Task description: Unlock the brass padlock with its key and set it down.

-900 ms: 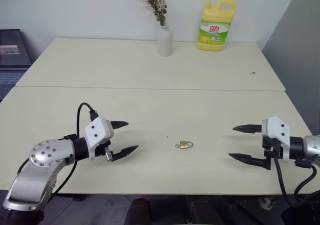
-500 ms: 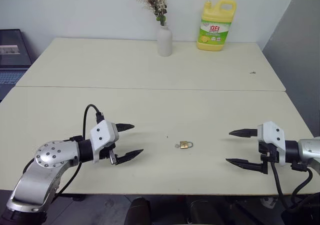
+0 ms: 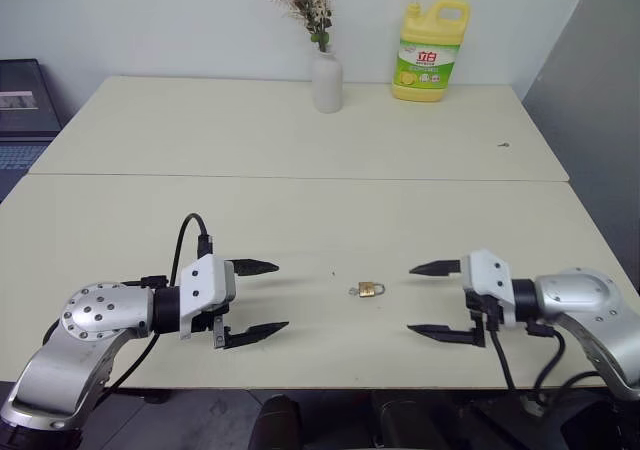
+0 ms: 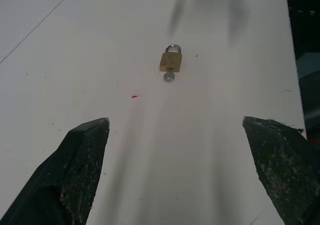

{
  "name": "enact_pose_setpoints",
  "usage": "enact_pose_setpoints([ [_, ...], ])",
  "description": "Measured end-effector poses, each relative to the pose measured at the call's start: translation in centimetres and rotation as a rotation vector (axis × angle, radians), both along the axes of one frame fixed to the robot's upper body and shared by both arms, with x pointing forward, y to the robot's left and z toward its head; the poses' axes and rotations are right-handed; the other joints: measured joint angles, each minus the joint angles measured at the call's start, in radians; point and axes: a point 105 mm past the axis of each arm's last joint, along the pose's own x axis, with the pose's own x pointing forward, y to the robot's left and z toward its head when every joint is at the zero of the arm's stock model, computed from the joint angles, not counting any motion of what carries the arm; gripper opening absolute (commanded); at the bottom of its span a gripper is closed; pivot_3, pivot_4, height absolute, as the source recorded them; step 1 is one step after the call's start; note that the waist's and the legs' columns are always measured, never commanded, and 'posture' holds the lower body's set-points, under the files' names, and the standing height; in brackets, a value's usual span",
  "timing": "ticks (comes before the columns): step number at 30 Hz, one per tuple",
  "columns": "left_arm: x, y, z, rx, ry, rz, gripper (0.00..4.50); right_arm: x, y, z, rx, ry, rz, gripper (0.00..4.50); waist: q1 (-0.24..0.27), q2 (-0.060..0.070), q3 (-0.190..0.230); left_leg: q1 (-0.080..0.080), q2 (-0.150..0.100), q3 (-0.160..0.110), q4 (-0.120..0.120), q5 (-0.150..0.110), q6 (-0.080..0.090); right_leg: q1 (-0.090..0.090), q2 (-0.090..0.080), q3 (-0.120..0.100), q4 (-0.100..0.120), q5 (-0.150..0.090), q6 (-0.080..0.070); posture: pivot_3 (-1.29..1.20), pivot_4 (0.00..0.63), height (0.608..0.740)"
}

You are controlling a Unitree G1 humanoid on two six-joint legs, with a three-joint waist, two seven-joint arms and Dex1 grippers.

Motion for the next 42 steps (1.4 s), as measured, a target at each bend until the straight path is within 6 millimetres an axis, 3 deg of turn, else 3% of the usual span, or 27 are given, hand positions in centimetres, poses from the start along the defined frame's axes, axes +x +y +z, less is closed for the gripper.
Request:
enact_pose_setpoints([
  [10,-1.4,-0.8,0.5,0.037,0.049,-0.101,4.48,1.9,5.3,-3.4,-0.076,0.096,0.045,4.5,-0.003,0.0,0.0,-0.001,0.0,0.0,0.0,0.0,0.0,-0.001,0.0,-0.001,0.0,-0.001,-0.001,0.0,0.15,0.74],
  [17,-1.4,-0.8,0.5,0.041,0.046,-0.099,4.48,3.6,4.5,-4.7,-0.134,0.106,-0.021,4.5,0.0,0.0,0.0,-0.001,0.0,0.0,0.0,0.0,0.0,-0.001,0.0,-0.001,0.0,-0.001,-0.001,0.0,0.15,0.74],
  [30,-1.2,-0.8,0.4,0.049,0.036,-0.086,4.48,4.1,4.7,-5.2,-0.128,0.132,-0.04,4.5,-0.001,0.0,0.0,-0.001,0.0,0.0,0.0,0.0,0.0,-0.002,0.0,-0.001,0.0,-0.001,-0.001,0.0,0.15,0.74],
  [33,-1.2,-0.9,0.3,0.051,0.037,-0.087,4.5,4.4,4.6,-5.2,-0.145,0.101,-0.037,3.92,-0.001,0.0,0.0,-0.001,0.0,0.0,0.0,0.0,0.0,-0.002,0.0,-0.001,0.0,-0.001,-0.001,0.0,0.15,0.74],
  [40,-1.3,-1.1,0.1,0.051,0.044,-0.095,4.5,4.6,4.6,-5.1,-0.155,0.074,-0.032,1.37,-0.001,0.0,0.0,-0.001,0.0,0.0,0.0,0.0,0.0,-0.002,0.0,-0.001,0.0,-0.001,-0.001,0.0,0.15,0.74],
  [42,-1.2,-1.2,0.1,0.049,0.042,-0.094,4.5,4.6,4.6,-5.1,-0.161,0.057,-0.025,0.92,-0.001,0.0,0.0,-0.001,0.0,0.0,0.0,0.0,0.0,-0.002,0.0,-0.001,0.0,-0.001,-0.001,0.0,0.15,0.74],
])
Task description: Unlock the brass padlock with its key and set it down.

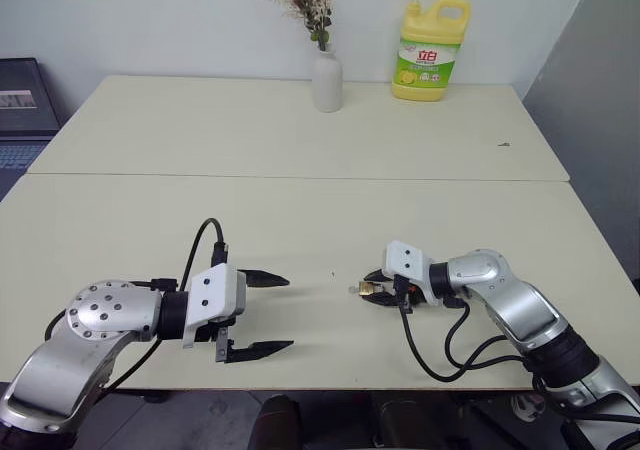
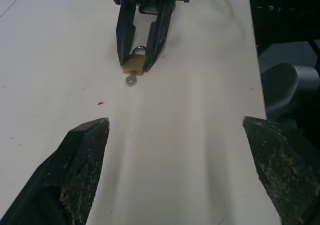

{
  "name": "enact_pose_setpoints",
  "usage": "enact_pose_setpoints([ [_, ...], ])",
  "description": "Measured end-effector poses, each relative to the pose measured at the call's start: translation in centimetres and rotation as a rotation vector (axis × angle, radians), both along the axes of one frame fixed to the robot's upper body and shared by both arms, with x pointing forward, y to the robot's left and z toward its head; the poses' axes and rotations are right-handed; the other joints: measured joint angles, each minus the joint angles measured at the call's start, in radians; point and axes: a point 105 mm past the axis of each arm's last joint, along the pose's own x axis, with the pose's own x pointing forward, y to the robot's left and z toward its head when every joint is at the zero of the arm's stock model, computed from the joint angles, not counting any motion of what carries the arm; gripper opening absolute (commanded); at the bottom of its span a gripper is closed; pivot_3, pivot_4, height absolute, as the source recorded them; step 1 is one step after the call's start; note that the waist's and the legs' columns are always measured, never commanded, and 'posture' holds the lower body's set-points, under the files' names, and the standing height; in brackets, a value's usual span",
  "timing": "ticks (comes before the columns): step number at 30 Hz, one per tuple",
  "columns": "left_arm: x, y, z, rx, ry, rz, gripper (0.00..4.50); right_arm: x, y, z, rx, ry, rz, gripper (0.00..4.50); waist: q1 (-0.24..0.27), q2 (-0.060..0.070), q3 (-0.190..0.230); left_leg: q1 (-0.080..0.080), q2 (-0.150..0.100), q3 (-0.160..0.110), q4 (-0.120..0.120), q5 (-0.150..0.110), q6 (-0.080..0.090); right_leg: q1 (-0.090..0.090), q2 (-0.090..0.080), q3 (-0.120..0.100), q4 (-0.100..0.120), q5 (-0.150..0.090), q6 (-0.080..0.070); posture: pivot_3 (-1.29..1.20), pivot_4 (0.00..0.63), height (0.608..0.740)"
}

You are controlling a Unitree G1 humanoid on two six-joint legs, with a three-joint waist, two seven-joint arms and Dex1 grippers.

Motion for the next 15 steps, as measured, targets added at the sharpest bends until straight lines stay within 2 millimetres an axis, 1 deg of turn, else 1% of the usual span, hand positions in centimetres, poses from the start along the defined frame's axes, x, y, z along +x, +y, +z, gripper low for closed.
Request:
enact_pose_setpoints([
  [6,0.3,-0.2,0.1,-0.024,-0.009,0.019,4.5,0.1,0.0,0.1,-0.016,-0.044,0.018,0.93,0.0,0.0,0.0,0.0,0.0,0.0,0.0,0.0,0.0,0.0,0.0,0.0,0.0,0.0,0.0,0.0,0.15,0.74],
  [9,0.9,0.0,0.1,-0.043,-0.009,0.056,4.5,0.3,-0.3,0.3,-0.037,-0.091,0.026,0.93,0.0,0.0,0.0,0.0,0.0,0.0,0.0,0.0,0.0,0.0,0.0,0.0,0.0,0.0,0.0,0.0,0.15,0.74],
  [12,2.1,0.2,0.1,-0.08,-0.021,0.119,4.5,0.7,-2.1,1.1,-0.092,-0.222,0.036,0.93,0.005,0.0,0.0,-0.001,-0.001,0.0,0.0,0.0,0.0,0.0,0.0,0.0,0.0,0.0,0.0,0.0,0.15,0.74],
  [15,3.7,0.2,0.4,-0.096,-0.062,0.176,4.5,2.0,-4.2,3.5,-0.142,-0.447,-0.003,0.93,0.01,0.0,0.0,-0.001,-0.001,0.0,0.0,0.0,0.0,0.0,0.0,0.0,0.0,0.0,0.0,0.0,0.15,0.74],
])
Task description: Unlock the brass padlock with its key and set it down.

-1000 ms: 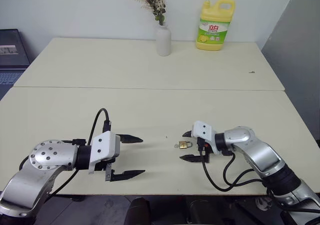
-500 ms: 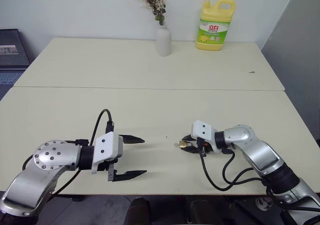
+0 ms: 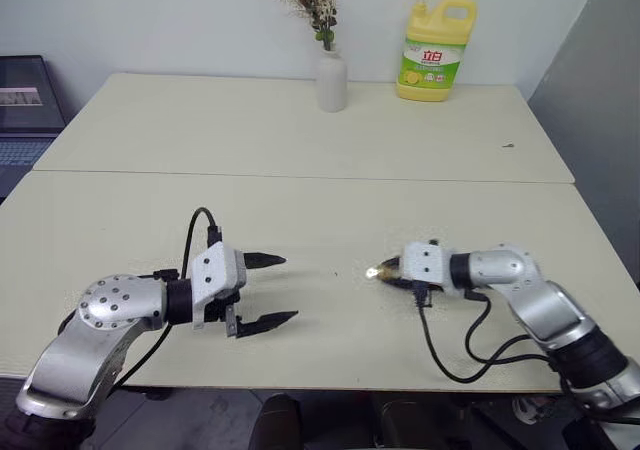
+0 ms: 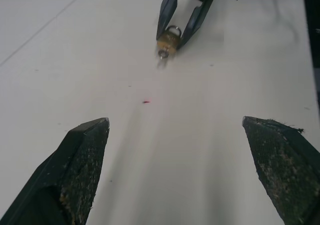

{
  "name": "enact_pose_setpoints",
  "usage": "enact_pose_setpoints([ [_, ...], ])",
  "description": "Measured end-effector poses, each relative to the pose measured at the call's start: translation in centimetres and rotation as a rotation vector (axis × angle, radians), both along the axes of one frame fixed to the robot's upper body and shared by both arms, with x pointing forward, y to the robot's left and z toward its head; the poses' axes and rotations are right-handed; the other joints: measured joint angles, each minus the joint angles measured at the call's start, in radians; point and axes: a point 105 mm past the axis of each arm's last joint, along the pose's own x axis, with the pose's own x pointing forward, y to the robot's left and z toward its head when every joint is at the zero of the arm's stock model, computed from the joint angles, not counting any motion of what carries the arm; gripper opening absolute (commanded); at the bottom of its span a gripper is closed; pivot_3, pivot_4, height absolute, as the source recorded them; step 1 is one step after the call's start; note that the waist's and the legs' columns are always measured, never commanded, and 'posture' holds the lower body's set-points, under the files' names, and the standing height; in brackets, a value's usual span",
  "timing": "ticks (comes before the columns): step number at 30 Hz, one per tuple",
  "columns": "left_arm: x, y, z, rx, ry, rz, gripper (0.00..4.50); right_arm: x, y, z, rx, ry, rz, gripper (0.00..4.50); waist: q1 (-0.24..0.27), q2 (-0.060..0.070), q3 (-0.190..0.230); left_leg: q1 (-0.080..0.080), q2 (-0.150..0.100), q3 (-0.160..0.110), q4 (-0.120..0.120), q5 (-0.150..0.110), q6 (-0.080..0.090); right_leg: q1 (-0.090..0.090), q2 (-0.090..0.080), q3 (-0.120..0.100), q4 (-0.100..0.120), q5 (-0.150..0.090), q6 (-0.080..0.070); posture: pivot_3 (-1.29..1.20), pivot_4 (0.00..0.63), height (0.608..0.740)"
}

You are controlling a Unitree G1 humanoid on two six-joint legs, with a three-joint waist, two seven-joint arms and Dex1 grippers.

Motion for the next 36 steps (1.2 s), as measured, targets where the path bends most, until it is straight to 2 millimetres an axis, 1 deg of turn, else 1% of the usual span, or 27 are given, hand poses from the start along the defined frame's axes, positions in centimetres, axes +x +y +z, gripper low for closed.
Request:
enact_pose_setpoints([
  [2,1.3,-0.3,0.6,-0.023,-0.03,0.037,4.5,0.8,-1.5,2.0,-0.032,-0.175,-0.041,0.93,0.002,0.0,0.0,0.0,0.0,0.0,0.0,0.0,0.0,0.0,0.0,0.0,0.0,0.0,0.0,0.0,0.15,0.74],
  [4,2.2,-0.9,1.3,-0.05,-0.038,0.048,4.5,0.9,-2.6,3.3,-0.081,-0.324,-0.058,0.93,0.003,-0.001,0.0,0.0,0.0,0.0,0.0,0.0,0.0,0.0,0.0,0.0,0.0,0.0,0.0,0.0,0.15,0.74],
  [5,2.5,-1.0,1.5,-0.058,-0.035,0.053,4.5,0.9,-2.8,3.6,-0.097,-0.381,-0.06,0.93,0.002,-0.001,-0.001,0.0,0.0,0.0,0.0,0.0,0.0,0.0,0.0,0.0,0.0,0.0,0.0,0.0,0.15,0.74],
  [7,3.3,-1.7,2.2,-0.095,-0.01,0.045,4.5,0.5,-2.7,4.3,-0.107,-0.513,-0.053,0.93,0.0,-0.001,0.0,-0.001,0.0,0.0,0.0,0.0,0.0,0.0,0.0,0.0,0.0,0.001,-0.001,0.0,0.15,0.74],
  [12,4.0,-3.0,4.3,-0.181,0.029,-0.007,4.5,-0.7,-0.9,6.4,-0.07,-0.736,0.02,0.93,-0.009,-0.001,0.0,0.0,0.0,0.0,0.0,0.0,0.0,0.0,0.001,0.001,0.001,0.001,-0.002,0.0,0.15,0.74],
  [17,4.1,-4.3,5.5,-0.242,0.098,-0.074,4.5,-1.3,0.8,7.9,-0.003,-0.827,0.079,0.93,-0.008,-0.001,0.0,0.0,0.0,0.0,0.0,0.0,0.0,0.0,0.0,0.001,0.001,0.002,-0.003,0.0,0.15,0.74],
  [19,4.6,-4.7,5.7,-0.267,0.137,-0.071,4.5,-1.4,1.3,8.3,0.004,-0.848,0.108,0.93,-0.005,-0.001,0.0,0.0,0.0,0.0,0.001,0.0,0.0,0.0,0.0,0.001,0.001,0.003,-0.004,0.0,0.15,0.74],
  [21,5.2,-5.1,6.1,-0.287,0.161,-0.068,4.5,-1.7,2.1,8.8,0.016,-0.877,0.162,0.93,-0.005,-0.001,0.0,0.0,-0.001,-0.001,0.001,0.0,0.0,0.001,0.0,0.001,0.001,0.003,-0.005,0.0,0.15,0.74],
  [24,5.1,-5.7,6.4,-0.283,0.172,-0.109,4.5,-1.8,2.6,9.3,0.023,-0.9,0.208,0.93,-0.005,-0.001,0.0,0.0,-0.001,0.0,0.001,0.0,0.0,0.001,0.0,0.001,0.001,0.003,-0.005,0.0,0.15,0.74],
  [26,5.1,-6.0,6.7,-0.291,0.178,-0.128,4.5,-1.7,2.7,9.1,0.022,-0.896,0.226,0.93,-0.003,-0.001,0.0,0.0,0.0,-0.001,0.001,0.0,0.0,0.001,0.0,0.001,0.001,0.003,-0.005,0.0,0.15,0.74],
  [30,5.1,-6.2,6.6,-0.285,0.2,-0.147,4.5,-1.7,3.0,8.5,0.022,-0.874,0.249,0.93,-0.003,-0.001,0.0,0.0,0.0,-0.001,0.001,0.0,0.0,0.001,0.0,0.001,0.001,0.003,-0.005,0.0,0.15,0.74],
  [35,5.2,-6.6,6.9,-0.28,0.194,-0.182,4.5,-1.6,3.3,8.3,0.029,-0.864,0.261,0.93,-0.002,-0.001,0.0,0.0,0.0,-0.001,0.001,0.0,0.0,0.001,0.0,0.001,0.001,0.003,-0.005,0.0,0.15,0.74],
  [36,5.1,-6.7,6.8,-0.279,0.196,-0.187,4.31,-1.6,3.3,8.3,0.028,-0.863,0.261,0.93,-0.002,-0.001,0.0,0.0,0.0,-0.001,0.001,0.0,0.0,0.001,0.0,0.001,0.001,0.003,-0.005,0.0,0.15,0.74],
])
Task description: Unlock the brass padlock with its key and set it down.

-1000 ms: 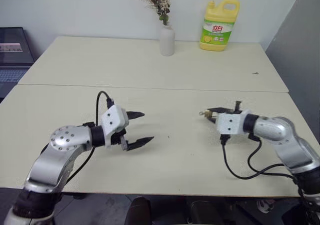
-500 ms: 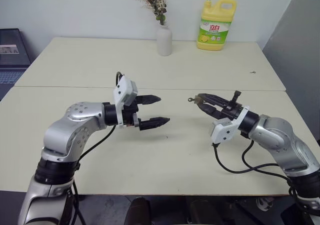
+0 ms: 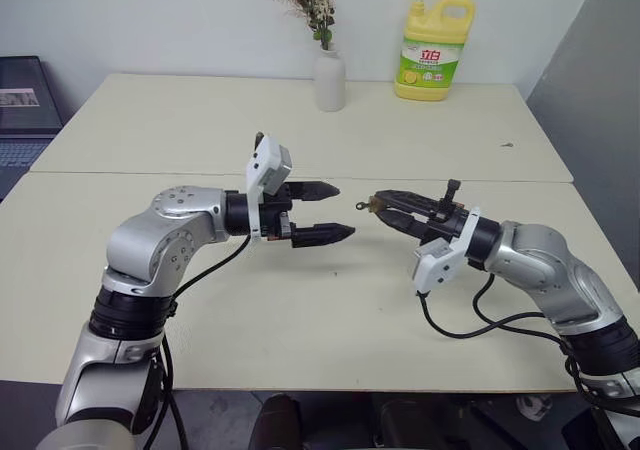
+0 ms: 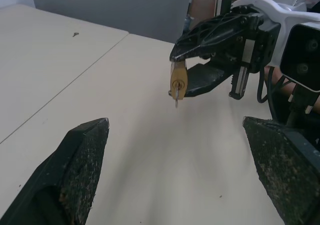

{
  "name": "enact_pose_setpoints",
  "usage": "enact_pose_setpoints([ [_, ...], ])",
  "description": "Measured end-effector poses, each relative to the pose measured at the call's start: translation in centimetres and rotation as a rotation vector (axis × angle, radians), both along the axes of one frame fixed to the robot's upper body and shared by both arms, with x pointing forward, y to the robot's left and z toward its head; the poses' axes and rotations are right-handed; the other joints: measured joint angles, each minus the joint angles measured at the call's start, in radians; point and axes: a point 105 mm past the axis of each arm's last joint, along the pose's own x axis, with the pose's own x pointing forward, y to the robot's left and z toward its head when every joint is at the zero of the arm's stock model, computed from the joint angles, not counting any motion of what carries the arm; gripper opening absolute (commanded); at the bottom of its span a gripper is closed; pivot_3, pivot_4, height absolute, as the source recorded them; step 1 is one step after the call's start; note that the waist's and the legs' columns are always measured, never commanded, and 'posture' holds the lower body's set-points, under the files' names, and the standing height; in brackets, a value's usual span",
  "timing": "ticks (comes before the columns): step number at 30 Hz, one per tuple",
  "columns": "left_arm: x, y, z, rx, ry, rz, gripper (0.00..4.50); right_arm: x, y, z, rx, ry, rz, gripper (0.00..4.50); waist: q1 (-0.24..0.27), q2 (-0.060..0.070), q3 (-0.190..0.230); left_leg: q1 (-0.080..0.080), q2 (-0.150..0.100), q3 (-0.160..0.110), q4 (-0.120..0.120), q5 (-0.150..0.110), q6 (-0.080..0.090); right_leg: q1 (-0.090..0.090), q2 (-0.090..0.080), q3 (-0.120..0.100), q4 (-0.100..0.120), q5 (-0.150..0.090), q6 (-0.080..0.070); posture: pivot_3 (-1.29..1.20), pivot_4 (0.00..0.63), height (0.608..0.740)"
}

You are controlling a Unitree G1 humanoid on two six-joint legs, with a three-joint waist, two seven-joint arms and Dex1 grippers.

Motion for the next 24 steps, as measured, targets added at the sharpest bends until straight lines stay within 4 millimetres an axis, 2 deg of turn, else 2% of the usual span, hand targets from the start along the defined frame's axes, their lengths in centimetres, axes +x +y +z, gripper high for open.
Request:
enact_pose_setpoints([
  [3,0.3,-0.2,-0.1,-0.01,0.001,-0.003,3.62,0.0,0.1,-0.1,-0.001,0.005,0.002,0.93,0.001,0.0,0.0,0.0,0.0,0.0,0.0,0.0,0.0,0.0,0.0,0.0,0.0,0.0,0.0,0.0,0.15,0.74],
  [12,0.8,-1.5,0.4,-0.031,-0.022,-0.043,0.78,-0.1,0.4,-0.2,0.003,0.02,0.013,0.93,0.001,0.0,0.0,0.0,0.0,0.0,0.0,0.0,0.0,0.0,0.0,0.0,0.0,0.0,0.0,0.0,0.15,0.74],
  [15,0.8,-1.7,0.2,-0.026,-0.024,-0.049,0.0,-0.1,0.5,-0.2,0.006,0.024,0.015,0.93,0.001,0.0,0.0,0.0,0.0,0.0,0.0,0.0,0.0,0.0,0.0,0.0,0.0,0.0,0.0,0.0,0.15,0.74],
  [24,0.7,-1.6,0.0,-0.013,-0.017,-0.06,0.0,-0.1,0.7,-0.3,0.002,0.032,0.017,0.93,0.001,0.0,0.0,0.0,0.0,0.0,0.0,0.0,0.0,0.0,0.0,0.0,0.0,0.0,0.0,0.0,0.15,0.74],
])
